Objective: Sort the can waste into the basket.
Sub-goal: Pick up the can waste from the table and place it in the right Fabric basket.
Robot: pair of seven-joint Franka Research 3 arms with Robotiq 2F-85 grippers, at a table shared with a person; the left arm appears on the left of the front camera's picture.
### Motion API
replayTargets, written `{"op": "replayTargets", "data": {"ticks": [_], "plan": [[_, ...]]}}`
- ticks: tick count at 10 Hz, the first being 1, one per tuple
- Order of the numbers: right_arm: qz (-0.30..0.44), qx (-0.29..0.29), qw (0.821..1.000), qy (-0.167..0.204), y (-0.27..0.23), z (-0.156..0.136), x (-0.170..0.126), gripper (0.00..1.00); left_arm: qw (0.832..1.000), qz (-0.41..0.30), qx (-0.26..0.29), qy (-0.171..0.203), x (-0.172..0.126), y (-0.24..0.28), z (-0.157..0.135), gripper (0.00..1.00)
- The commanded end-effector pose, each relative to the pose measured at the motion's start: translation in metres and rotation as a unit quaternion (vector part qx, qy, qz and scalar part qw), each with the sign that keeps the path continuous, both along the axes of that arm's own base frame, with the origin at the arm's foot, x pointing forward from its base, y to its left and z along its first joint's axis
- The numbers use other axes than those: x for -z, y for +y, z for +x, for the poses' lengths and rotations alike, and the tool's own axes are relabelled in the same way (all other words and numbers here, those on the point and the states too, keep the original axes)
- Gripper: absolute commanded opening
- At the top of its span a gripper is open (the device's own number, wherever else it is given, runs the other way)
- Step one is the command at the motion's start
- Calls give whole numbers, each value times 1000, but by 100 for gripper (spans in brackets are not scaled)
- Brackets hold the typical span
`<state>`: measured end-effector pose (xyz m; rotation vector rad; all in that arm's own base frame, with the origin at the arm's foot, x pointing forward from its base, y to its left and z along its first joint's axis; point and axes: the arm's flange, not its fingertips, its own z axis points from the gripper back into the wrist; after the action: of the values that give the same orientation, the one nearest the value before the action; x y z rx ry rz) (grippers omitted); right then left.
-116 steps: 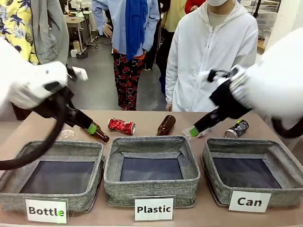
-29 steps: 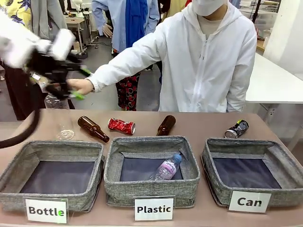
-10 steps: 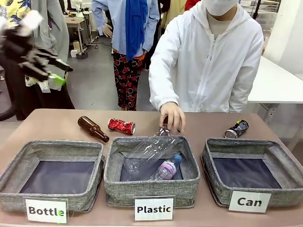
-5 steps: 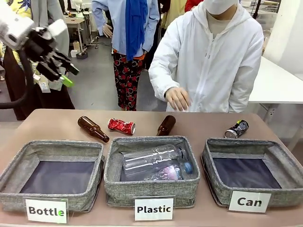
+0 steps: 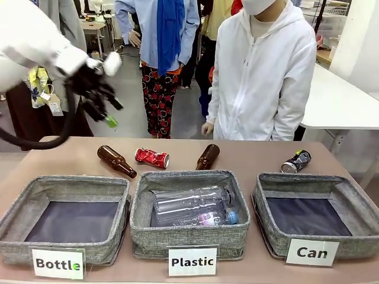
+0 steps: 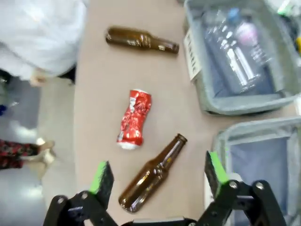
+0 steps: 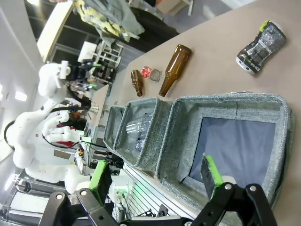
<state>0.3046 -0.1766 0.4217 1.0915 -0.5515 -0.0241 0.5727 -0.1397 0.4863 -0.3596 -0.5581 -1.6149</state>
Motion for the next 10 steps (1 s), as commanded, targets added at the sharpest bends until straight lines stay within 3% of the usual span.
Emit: {"op": "replayTargets", "data": {"ticks": [1, 4, 5, 10], "plan": [[6, 0, 1000, -19, -1, 2, 0, 100, 998, 52, 42, 12, 16, -25, 40, 100], [6, 0, 1000, -19, -1, 2, 0, 100, 992, 120, 47, -2, 66, -78, 69, 100], [6, 0, 1000, -19, -1, 2, 0, 100, 989, 130, 69, 11, 78, -92, 75, 100], [6, 0, 1000, -19, -1, 2, 0, 100, 981, 189, 25, 40, 134, -130, 92, 100]]}}
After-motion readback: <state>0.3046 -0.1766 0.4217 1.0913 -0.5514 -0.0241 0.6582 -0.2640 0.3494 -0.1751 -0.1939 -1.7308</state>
